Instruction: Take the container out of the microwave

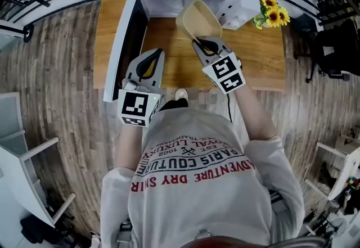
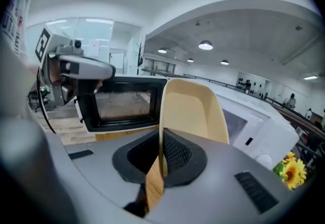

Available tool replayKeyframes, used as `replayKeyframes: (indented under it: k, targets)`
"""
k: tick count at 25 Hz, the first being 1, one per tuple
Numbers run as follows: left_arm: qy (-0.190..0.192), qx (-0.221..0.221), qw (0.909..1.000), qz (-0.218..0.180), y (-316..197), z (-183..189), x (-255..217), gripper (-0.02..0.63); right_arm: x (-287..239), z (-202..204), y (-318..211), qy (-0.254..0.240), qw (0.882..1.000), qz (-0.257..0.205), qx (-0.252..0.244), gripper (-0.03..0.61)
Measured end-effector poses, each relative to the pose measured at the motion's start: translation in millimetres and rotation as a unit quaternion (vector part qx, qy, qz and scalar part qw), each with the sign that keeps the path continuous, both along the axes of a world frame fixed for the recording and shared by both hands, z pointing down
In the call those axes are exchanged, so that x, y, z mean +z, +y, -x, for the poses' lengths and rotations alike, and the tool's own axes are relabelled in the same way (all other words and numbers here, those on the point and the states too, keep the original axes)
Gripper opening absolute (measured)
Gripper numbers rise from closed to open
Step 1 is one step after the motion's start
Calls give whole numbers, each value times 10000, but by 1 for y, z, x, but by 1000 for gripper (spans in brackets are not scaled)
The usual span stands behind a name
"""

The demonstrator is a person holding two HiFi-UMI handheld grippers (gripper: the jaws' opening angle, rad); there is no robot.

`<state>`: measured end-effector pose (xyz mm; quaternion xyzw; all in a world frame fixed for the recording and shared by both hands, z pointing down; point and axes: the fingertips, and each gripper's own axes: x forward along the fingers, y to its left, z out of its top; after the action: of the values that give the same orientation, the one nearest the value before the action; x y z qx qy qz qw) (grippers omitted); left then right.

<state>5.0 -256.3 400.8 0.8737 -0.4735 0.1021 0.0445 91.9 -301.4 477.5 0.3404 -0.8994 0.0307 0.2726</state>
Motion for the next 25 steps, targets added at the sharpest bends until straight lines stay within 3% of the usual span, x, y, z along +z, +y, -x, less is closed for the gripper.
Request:
replayKeyframes:
  k: [6, 14, 25]
  targets:
    - [14, 5, 9998, -197, 18, 3, -16, 14, -45, -28, 29, -568, 9939, -544, 774, 35]
    - [79, -60, 9986, -512, 25, 8, -44, 14, -107, -55, 61, -1025, 9779, -1241, 1334, 35]
    - [35, 6, 9979, -648, 41, -1, -56, 14, -119, -73, 84, -1285, 9690, -1565, 1418, 32]
